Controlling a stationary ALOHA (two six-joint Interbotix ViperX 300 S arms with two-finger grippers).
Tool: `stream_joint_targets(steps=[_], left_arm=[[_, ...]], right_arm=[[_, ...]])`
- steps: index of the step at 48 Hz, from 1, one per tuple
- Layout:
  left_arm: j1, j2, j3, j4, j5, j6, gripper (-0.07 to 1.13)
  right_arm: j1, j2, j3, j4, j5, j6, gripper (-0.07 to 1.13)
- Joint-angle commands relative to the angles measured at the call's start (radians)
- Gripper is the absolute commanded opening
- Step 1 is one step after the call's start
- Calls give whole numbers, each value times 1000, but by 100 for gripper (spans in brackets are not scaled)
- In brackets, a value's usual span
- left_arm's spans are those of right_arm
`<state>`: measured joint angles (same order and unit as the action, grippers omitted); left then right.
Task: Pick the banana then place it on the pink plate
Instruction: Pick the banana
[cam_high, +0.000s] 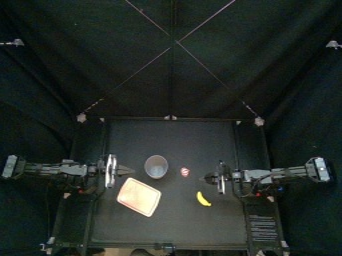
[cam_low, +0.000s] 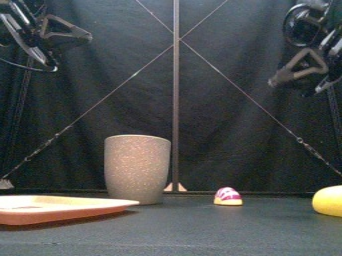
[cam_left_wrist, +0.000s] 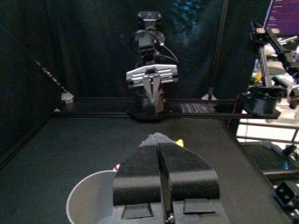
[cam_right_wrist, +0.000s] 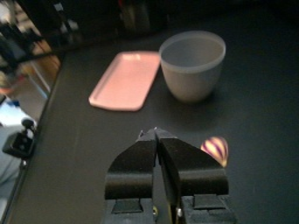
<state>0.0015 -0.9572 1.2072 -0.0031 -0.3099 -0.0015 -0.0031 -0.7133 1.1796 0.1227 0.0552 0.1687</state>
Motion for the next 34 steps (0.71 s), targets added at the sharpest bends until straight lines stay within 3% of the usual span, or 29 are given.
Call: stream_joint_targets(steps=[1,9,17,23,26,34], left_arm=[[0,5,-15,2,-12,0,-2],[0,5,-18,2,-26,0,-2],[2,5,-15,0,-35,0,-2],[5,5,-6,0,-35,-2,-2],[6,5,-2,0,-35,-2,-2],[11,5,2,-8,-35,0,-2]], right_arm=[[-15,14,-49,17,209,31,2],[-49,20,-97,23,442,146,27],[-52,26,-106,-28,454,279,71],[-44,48,-104,-57,449,356,96],[-41,66,-106,-58,436,388,102],[31,132,-137,-35,408,414,101]])
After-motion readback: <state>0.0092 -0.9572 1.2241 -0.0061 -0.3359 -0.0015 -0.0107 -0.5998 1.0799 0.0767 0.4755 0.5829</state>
